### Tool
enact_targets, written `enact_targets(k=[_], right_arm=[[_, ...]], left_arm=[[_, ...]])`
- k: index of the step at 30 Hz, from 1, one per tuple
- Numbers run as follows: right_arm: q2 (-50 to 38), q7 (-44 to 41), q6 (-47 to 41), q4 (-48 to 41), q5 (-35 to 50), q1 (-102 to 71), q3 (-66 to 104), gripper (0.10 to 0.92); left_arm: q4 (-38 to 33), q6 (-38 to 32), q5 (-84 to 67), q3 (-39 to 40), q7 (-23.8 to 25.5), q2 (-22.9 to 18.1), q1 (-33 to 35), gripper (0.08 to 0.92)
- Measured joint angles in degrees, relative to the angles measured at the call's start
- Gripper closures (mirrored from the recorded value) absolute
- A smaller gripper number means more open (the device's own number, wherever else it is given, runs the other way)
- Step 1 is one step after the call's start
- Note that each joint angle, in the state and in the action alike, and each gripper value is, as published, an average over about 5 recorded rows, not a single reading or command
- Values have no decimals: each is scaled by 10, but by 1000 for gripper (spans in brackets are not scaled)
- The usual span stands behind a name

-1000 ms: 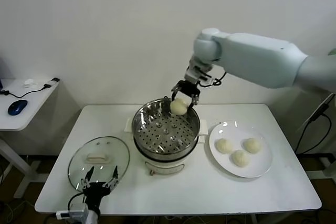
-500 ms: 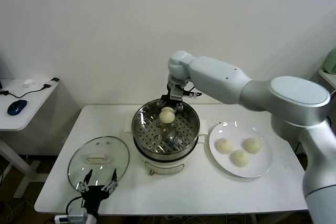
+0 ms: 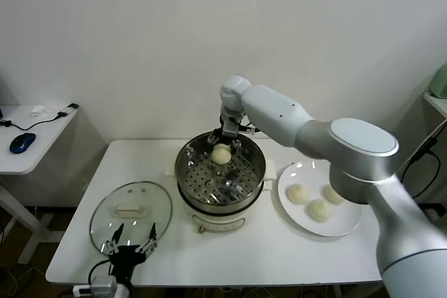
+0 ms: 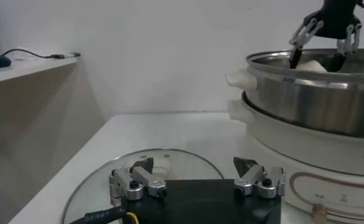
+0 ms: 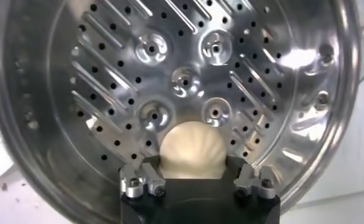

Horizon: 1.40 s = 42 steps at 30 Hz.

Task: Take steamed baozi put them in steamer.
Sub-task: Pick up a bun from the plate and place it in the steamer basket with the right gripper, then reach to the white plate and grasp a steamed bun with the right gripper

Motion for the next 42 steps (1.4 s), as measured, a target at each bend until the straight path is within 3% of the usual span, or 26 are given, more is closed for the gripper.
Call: enact_targets(k=[8,13,19,24,29,35,42], right_arm=[[-58,-49,0,64,161,91,-83,202],[-145,-80,0,128,302,168,-179,203],[-271,-72,-23,223,404,223,-290,203],[-352,-39,-119,303,454,231,-343,203],[-393,0,-279,348,477,206,-356,202],[-407,31,-431,362,487,161,-347,203],[-396,52,-527,338,484,96,-308,203]], left_arm=[[-3,7,6,1,3,-4,-2,177],[1,9,7,3,4,-5,-8,177],[9,10,5,1,4,-1,-14,177],[12,10,4,-2,5,1,-16,177],[12,10,3,-3,5,1,-13,177],[16,7,3,-4,5,1,-9,177],[19,3,4,-4,5,1,-7,177]])
